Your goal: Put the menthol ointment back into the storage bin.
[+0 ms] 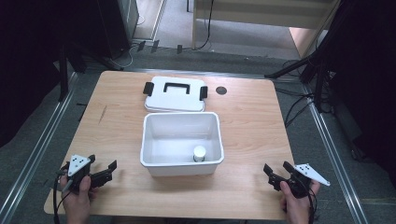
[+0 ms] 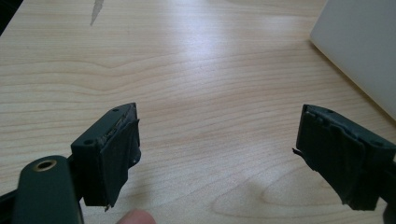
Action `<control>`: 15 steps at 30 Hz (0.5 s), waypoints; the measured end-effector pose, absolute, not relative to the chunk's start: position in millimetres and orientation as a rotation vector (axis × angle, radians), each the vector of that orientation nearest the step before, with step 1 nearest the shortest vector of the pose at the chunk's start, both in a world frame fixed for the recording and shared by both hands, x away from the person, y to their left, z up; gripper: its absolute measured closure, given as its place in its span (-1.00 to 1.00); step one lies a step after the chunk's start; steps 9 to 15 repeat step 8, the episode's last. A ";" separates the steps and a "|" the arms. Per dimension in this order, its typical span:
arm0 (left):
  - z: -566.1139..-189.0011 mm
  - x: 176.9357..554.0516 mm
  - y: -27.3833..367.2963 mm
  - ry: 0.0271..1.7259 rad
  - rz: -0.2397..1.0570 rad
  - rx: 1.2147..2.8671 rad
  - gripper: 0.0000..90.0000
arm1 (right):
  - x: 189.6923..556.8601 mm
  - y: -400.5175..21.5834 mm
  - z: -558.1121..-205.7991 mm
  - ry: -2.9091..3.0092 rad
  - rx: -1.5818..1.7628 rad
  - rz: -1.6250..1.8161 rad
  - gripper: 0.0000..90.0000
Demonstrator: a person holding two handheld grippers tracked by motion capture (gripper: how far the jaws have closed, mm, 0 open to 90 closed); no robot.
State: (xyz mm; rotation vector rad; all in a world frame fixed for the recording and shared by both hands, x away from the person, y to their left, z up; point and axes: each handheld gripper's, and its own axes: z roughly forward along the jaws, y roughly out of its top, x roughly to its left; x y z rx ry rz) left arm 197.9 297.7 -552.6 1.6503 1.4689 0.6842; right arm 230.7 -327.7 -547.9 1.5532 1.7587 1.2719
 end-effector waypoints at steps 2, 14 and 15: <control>-552.5 198.4 297.5 1.467 0.680 1.655 -0.68 | 231.1 -328.1 -548.0 1.747 1.572 1.267 -0.71; -552.8 200.6 296.8 1.459 0.668 1.664 -0.68 | 230.9 -328.5 -548.0 1.715 1.580 1.264 -0.71; -552.8 200.6 296.8 1.459 0.668 1.664 -0.68 | 230.9 -328.5 -548.0 1.715 1.580 1.264 -0.71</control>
